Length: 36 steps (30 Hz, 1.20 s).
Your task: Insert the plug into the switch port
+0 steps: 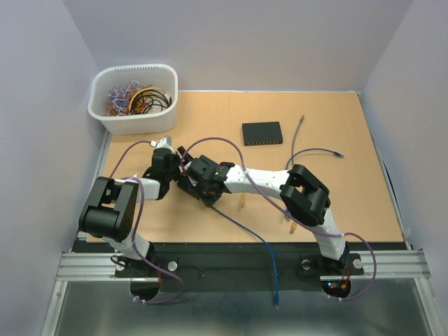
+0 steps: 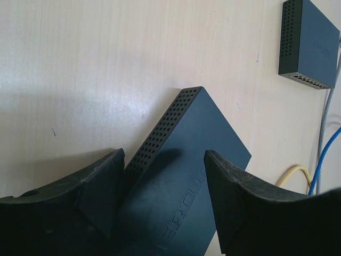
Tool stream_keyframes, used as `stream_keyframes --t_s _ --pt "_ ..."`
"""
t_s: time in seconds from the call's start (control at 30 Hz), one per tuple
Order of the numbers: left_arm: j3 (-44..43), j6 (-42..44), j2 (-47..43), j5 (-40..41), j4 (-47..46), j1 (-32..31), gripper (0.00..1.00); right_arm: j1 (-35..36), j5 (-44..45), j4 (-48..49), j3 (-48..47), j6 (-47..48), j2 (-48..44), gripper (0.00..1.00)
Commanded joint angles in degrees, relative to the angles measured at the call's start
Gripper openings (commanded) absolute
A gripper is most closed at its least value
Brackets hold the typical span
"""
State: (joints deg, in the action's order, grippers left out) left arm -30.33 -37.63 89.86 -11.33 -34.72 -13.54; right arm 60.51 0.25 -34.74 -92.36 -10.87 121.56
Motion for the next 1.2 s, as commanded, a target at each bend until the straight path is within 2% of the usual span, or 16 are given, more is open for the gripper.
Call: stream_keyframes --t_s 0.0,0.27,0.57,1.17 --pt "2.3 0.9 0.2 -1.1 1.8 -0.6 0.73 0.7 2.4 0.5 -3.9 -0.1 1.7 0.00" --pt "5.0 0.3 -0.8 -2.5 0.8 -0.6 0.73 0.6 7.4 -0.6 -7.2 -1.4 4.3 0.00" --pt "6.3 -1.5 -0.9 -3.3 0.1 -1.5 0.73 0.6 13.4 -0.6 -8.2 -2.9 2.5 0.01" --pt "12.1 -7.3 -1.4 -3.0 -3.4 -6.8 0.72 -0.9 17.0 -0.6 -7.3 -2.7 1.0 0.00"
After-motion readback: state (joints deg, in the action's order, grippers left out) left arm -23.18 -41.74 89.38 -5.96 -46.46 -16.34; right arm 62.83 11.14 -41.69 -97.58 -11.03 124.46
